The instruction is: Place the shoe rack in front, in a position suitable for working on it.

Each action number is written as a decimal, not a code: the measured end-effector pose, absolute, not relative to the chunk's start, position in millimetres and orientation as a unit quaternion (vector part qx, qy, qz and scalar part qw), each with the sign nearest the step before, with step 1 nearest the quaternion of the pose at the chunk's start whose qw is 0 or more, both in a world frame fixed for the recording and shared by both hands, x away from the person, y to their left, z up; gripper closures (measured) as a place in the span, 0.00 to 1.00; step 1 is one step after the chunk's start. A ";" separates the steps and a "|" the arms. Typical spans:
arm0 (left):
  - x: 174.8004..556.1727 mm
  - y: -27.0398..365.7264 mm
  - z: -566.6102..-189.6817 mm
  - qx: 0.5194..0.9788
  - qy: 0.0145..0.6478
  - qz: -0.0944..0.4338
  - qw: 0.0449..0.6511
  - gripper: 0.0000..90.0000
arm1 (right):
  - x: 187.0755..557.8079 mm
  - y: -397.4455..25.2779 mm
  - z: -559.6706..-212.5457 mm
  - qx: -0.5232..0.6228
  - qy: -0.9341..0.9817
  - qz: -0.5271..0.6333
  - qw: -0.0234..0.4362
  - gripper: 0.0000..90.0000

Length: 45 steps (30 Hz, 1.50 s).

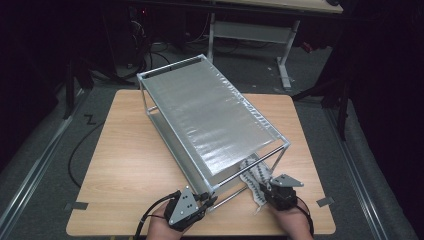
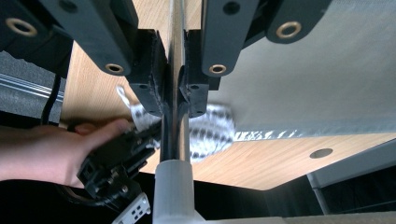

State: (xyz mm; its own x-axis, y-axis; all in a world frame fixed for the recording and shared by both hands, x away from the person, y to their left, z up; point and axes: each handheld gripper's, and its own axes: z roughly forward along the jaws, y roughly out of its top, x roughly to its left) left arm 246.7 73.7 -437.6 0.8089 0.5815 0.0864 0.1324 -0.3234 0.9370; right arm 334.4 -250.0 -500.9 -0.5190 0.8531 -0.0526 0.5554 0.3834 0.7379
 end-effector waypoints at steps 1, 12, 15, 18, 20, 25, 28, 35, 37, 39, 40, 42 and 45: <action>246.7 73.7 -437.6 0.786 0.227 0.210 0.535 0.88 | 337.3 -255.6 -501.0 0.442 0.800 0.339 0.224 0.85; 246.8 73.8 -437.5 0.787 0.225 0.211 0.535 0.88 | 339.4 -269.6 -497.9 0.472 0.780 0.339 0.232 0.85; 246.9 73.6 -437.5 0.788 0.223 0.212 0.534 0.88 | 332.4 -268.9 -490.8 0.462 0.778 0.355 0.235 0.86; 247.0 73.4 -437.6 0.787 0.223 0.212 0.534 0.88 | 323.2 -269.3 -480.8 0.453 0.772 0.373 0.242 0.85; 247.0 73.4 -437.8 0.787 0.221 0.213 0.534 0.88 | 316.2 -271.2 -471.9 0.449 0.766 0.388 0.248 0.85; 247.0 72.8 -437.5 0.789 0.219 0.215 0.532 0.88 | 303.9 -278.3 -450.7 0.444 0.746 0.421 0.262 0.85; 247.0 72.7 -437.4 0.789 0.218 0.216 0.532 0.88 | 297.2 -283.6 -435.8 0.442 0.729 0.442 0.278 0.86; 246.4 72.8 -437.7 0.788 0.220 0.217 0.532 0.88 | 286.4 -298.3 -404.4 0.436 0.687 0.485 0.320 0.86; 246.4 73.0 -437.6 0.788 0.220 0.217 0.532 0.88 | 282.0 -303.9 -391.8 0.433 0.670 0.504 0.332 0.86; 246.2 73.2 -437.7 0.789 0.220 0.218 0.531 0.88 | 276.1 -307.5 -377.0 0.426 0.650 0.523 0.349 0.86; 246.1 73.3 -437.6 0.789 0.220 0.218 0.531 0.88 | 274.8 -307.3 -373.7 0.425 0.647 0.527 0.350 0.86; 245.9 73.9 -437.4 0.789 0.221 0.218 0.530 0.88 | 273.2 -306.2 -366.2 0.418 0.640 0.538 0.355 0.86; 245.4 75.2 -437.3 0.787 0.226 0.215 0.532 0.88 | 273.7 -303.3 -360.1 0.413 0.637 0.544 0.358 0.86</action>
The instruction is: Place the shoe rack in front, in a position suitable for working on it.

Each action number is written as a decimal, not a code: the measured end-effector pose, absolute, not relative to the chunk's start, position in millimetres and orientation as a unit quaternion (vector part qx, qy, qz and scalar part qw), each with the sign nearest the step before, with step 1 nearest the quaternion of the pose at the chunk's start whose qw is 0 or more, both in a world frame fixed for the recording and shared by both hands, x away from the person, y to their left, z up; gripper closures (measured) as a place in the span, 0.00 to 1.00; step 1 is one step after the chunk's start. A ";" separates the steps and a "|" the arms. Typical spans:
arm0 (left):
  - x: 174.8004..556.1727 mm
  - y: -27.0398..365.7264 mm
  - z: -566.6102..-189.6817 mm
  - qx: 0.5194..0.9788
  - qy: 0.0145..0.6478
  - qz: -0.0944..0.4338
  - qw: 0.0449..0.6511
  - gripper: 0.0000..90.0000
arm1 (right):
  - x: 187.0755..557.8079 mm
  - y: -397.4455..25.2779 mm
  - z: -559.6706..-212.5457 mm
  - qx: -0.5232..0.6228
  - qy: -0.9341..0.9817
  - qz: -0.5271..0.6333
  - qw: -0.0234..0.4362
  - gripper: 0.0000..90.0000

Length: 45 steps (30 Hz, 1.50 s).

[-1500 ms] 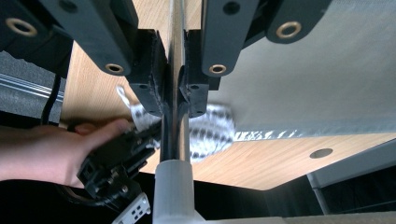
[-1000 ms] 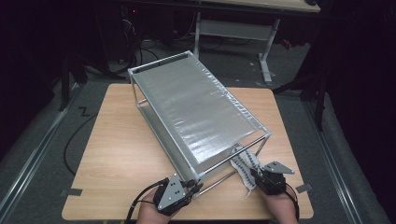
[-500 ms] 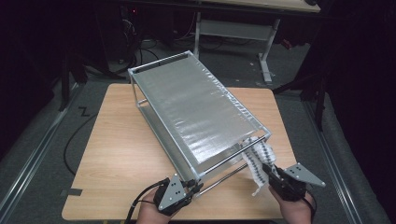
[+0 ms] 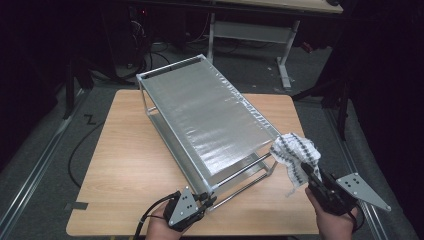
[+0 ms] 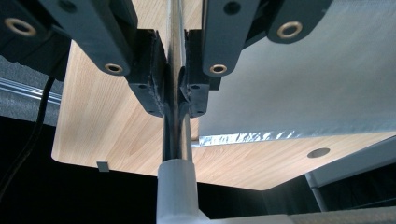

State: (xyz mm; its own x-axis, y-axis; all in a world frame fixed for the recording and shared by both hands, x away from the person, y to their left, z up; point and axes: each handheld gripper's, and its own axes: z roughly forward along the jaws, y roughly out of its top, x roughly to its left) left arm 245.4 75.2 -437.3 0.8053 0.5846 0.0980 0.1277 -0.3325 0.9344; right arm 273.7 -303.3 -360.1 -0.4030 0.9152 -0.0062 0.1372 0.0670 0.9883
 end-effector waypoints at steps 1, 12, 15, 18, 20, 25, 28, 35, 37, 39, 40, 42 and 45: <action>245.7 75.5 -437.0 0.787 0.228 0.212 0.532 0.88 | 274.9 -301.4 -357.7 0.410 0.636 0.547 0.357 0.86; 240.2 78.8 -443.7 0.774 0.243 0.213 0.544 0.70 | 293.2 -281.6 -342.4 0.399 0.629 0.566 0.353 0.86; 239.8 78.1 -445.5 0.777 0.238 0.220 0.540 0.69 | 298.5 -284.5 -348.7 0.409 0.633 0.559 0.346 0.86; 240.7 77.8 -447.3 0.775 0.240 0.220 0.541 0.68 | 304.1 -289.9 -353.7 0.419 0.635 0.549 0.345 0.86; 240.3 77.1 -448.6 0.777 0.238 0.222 0.539 0.68 | 307.2 -292.8 -354.9 0.424 0.635 0.547 0.344 0.86; 239.1 75.8 -453.8 0.782 0.237 0.220 0.533 0.73 | 312.8 -296.2 -360.7 0.433 0.642 0.527 0.350 0.86; 239.3 75.4 -455.3 0.785 0.242 0.217 0.528 0.80 | 317.2 -295.2 -367.3 0.437 0.652 0.512 0.350 0.86; 241.7 77.1 -455.8 0.788 0.235 0.215 0.527 0.89 | 324.1 -290.4 -377.5 0.433 0.672 0.499 0.334 0.86; 241.6 77.0 -455.8 0.788 0.235 0.216 0.527 0.88 | 323.4 -287.0 -379.2 0.427 0.678 0.497 0.334 0.86; 241.9 77.3 -455.9 0.788 0.235 0.214 0.528 0.88 | 322.5 -285.2 -379.3 0.425 0.680 0.496 0.332 0.86; 242.3 77.8 -455.9 0.788 0.234 0.212 0.529 0.88 | 320.3 -281.5 -379.7 0.419 0.685 0.499 0.327 0.86; 242.5 77.9 -455.9 0.788 0.234 0.211 0.529 0.89 | 318.1 -278.7 -380.0 0.413 0.688 0.500 0.325 0.86; 243.2 78.2 -455.9 0.788 0.234 0.207 0.531 0.89 | 313.9 -272.9 -380.2 0.399 0.697 0.501 0.323 0.86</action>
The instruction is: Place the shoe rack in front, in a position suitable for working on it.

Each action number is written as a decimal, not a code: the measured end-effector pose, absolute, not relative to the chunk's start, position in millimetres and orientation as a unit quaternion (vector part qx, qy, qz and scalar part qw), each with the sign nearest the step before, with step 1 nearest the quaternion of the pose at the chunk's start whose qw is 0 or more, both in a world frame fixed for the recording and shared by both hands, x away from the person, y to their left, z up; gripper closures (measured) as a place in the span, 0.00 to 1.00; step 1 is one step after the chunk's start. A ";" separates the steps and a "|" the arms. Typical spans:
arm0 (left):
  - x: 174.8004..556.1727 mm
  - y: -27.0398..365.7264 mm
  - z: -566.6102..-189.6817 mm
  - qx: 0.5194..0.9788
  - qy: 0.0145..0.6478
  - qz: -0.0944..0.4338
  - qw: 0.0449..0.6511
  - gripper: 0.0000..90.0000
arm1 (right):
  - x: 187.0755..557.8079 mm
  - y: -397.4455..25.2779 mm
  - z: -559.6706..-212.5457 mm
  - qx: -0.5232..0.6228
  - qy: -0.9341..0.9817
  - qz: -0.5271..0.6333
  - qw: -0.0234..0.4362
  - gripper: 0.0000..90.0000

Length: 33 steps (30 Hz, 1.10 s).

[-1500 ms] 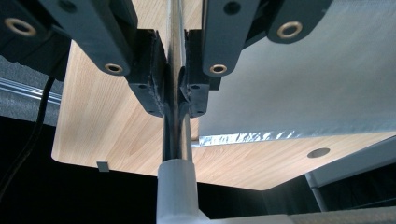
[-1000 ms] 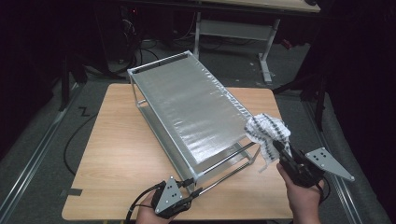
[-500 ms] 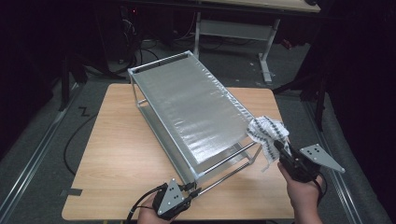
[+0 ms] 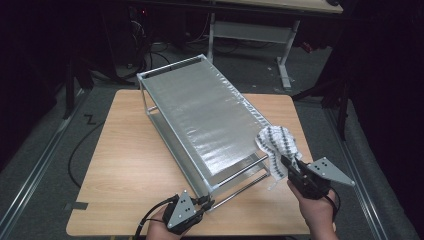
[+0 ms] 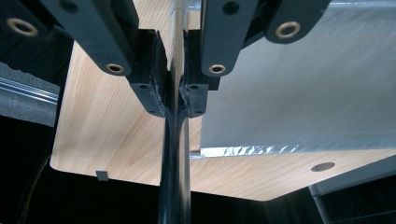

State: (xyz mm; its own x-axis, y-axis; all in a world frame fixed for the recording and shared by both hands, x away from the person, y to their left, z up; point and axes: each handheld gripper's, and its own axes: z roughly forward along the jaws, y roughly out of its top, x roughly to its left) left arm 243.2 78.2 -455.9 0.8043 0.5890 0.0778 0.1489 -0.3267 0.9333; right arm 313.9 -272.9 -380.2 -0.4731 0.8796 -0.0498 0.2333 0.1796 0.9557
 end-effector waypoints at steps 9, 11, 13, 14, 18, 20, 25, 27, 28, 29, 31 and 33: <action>243.3 77.8 -455.9 0.788 0.235 0.207 0.531 0.89 | 299.3 -251.4 -377.8 0.360 0.718 0.504 0.318 0.86; 243.9 77.7 -455.7 0.788 0.235 0.204 0.531 0.89 | 293.7 -242.3 -378.1 0.344 0.726 0.505 0.316 0.86; 243.9 77.8 -456.0 0.787 0.234 0.204 0.532 0.89 | 289.5 -236.1 -378.1 0.335 0.730 0.507 0.312 0.86; 244.0 77.7 -456.0 0.788 0.234 0.204 0.532 0.89 | 287.4 -233.1 -377.9 0.330 0.733 0.508 0.309 0.86; 244.4 77.6 -455.9 0.788 0.232 0.203 0.532 0.89 | 278.6 -221.9 -377.6 0.309 0.743 0.515 0.297 0.86; 244.2 77.2 -455.8 0.789 0.231 0.205 0.531 0.89 | 274.4 -216.1 -377.8 0.298 0.748 0.517 0.291 0.86; 244.8 77.2 -455.8 0.790 0.229 0.204 0.532 0.89 | 263.8 -200.4 -377.2 0.272 0.759 0.520 0.282 0.86; 244.8 77.3 -455.7 0.790 0.229 0.204 0.531 0.89 | 259.8 -194.4 -377.2 0.264 0.762 0.524 0.275 0.86; 244.8 77.3 -455.6 0.790 0.228 0.204 0.531 0.89 | 257.8 -191.4 -377.2 0.258 0.764 0.524 0.274 0.86; 244.9 77.3 -455.6 0.790 0.228 0.204 0.531 0.89 | 255.6 -188.4 -377.3 0.254 0.766 0.524 0.273 0.86; 244.7 77.1 -455.6 0.790 0.228 0.205 0.530 0.89 | 251.5 -182.7 -377.4 0.244 0.769 0.525 0.270 0.86; 244.6 77.1 -455.5 0.791 0.228 0.205 0.530 0.89 | 247.3 -177.3 -378.0 0.235 0.773 0.524 0.269 0.86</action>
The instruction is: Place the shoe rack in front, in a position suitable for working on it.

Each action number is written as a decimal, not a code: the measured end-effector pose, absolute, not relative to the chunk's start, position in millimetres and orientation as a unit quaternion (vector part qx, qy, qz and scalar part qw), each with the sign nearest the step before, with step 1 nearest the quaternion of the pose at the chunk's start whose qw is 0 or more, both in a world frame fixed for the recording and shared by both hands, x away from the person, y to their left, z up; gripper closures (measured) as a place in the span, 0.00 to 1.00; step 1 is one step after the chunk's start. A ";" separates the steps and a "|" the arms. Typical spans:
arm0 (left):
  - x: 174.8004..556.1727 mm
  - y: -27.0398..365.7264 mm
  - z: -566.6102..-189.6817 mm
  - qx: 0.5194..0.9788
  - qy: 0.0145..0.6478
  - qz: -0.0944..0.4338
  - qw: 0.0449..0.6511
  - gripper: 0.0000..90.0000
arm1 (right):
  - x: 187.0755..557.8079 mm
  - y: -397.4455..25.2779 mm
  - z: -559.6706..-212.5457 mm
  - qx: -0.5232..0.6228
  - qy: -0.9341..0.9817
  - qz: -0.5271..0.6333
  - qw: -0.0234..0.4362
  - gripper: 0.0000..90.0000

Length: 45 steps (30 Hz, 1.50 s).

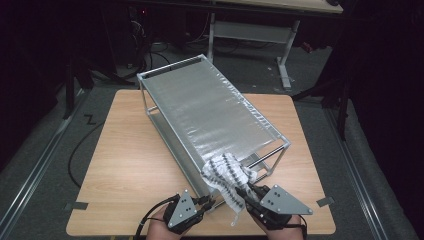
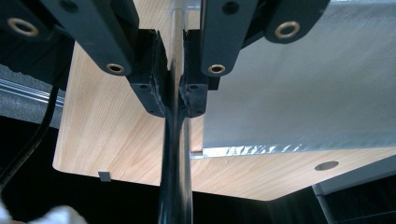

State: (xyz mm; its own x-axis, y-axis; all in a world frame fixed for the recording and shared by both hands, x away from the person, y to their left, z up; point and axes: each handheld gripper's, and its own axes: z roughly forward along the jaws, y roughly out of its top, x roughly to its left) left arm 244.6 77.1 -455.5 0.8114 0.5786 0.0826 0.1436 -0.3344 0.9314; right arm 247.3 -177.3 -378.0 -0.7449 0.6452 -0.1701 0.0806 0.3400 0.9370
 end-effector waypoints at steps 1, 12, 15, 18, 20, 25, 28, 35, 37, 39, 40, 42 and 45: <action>244.7 77.2 -455.5 0.791 0.228 0.205 0.530 0.89 | 245.4 -174.6 -378.5 0.231 0.775 0.523 0.270 0.86; 244.8 76.6 -455.5 0.791 0.228 0.206 0.530 0.89 | 252.8 -183.1 -377.0 0.249 0.768 0.516 0.285 0.86; 245.2 76.4 -455.5 0.791 0.228 0.205 0.530 0.89 | 258.2 -190.1 -377.1 0.260 0.763 0.514 0.292 0.86; 245.4 76.4 -455.3 0.791 0.228 0.204 0.530 0.89 | 269.3 -204.7 -376.4 0.283 0.754 0.507 0.306 0.86; 245.0 76.3 -455.3 0.791 0.229 0.204 0.529 0.89 | 276.3 -213.5 -375.7 0.295 0.749 0.503 0.315 0.86; 244.3 76.7 -455.2 0.791 0.231 0.206 0.528 0.89 | 300.7 -247.4 -376.7 0.349 0.724 0.490 0.338 0.86; 243.8 77.7 -455.3 0.790 0.232 0.207 0.528 0.89 | 313.4 -262.8 -378.1 0.376 0.708 0.484 0.351 0.86; 243.6 78.8 -455.2 0.790 0.232 0.207 0.528 0.89 | 327.2 -282.8 -377.8 0.409 0.688 0.483 0.355 0.86; 243.4 78.9 -455.1 0.790 0.233 0.207 0.527 0.89 | 327.6 -284.2 -378.1 0.412 0.687 0.486 0.350 0.86; 243.2 79.2 -455.2 0.790 0.232 0.208 0.527 0.89 | 324.7 -280.0 -378.3 0.402 0.693 0.485 0.351 0.86; 243.6 79.5 -455.3 0.790 0.232 0.207 0.528 0.89 | 324.7 -280.0 -378.3 0.402 0.693 0.485 0.351 0.86; 243.5 79.4 -455.1 0.791 0.231 0.207 0.527 0.89 | 319.0 -271.8 -377.4 0.387 0.699 0.490 0.347 0.86; 243.7 79.6 -455.2 0.791 0.230 0.207 0.528 0.89 | 314.4 -264.4 -376.7 0.376 0.706 0.493 0.343 0.86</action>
